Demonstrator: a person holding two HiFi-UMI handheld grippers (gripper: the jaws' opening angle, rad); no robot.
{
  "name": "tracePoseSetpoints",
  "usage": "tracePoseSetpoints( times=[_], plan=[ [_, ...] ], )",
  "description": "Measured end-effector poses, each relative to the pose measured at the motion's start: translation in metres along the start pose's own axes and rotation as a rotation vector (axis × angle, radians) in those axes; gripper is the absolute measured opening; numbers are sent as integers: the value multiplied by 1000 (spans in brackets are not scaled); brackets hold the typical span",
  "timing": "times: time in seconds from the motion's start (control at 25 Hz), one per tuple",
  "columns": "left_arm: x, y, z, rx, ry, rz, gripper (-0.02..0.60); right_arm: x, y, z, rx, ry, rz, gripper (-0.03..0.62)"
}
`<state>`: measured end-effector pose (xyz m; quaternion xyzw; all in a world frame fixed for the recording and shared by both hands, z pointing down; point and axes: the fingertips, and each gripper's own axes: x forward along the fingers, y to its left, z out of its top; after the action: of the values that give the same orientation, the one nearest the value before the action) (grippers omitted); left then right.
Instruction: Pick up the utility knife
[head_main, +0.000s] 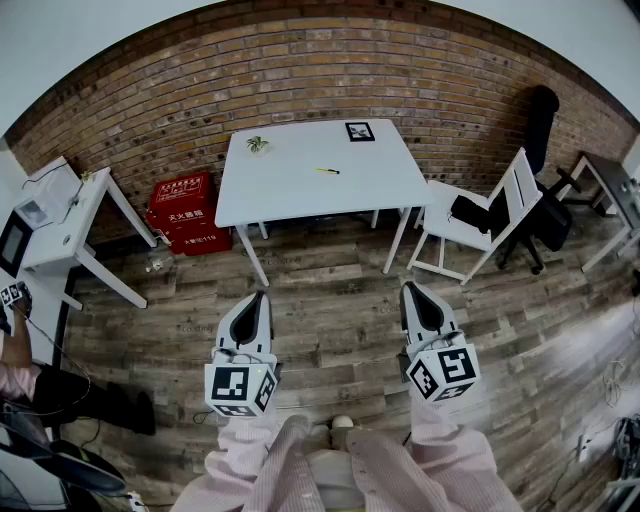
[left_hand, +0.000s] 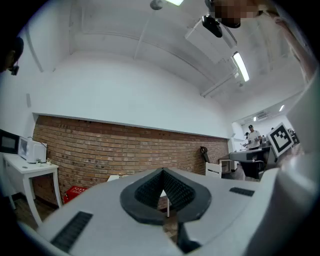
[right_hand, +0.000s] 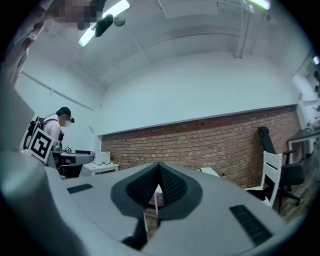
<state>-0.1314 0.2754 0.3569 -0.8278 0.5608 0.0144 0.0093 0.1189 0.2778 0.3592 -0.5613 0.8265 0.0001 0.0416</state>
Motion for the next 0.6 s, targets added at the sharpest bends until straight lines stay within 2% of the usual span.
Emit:
tracePoseSetpoints(
  times=[0.6],
  plan=[
    [10,6,-8,-30,21,30,-8,15,-7,-1,39,2,32,3]
  ],
)
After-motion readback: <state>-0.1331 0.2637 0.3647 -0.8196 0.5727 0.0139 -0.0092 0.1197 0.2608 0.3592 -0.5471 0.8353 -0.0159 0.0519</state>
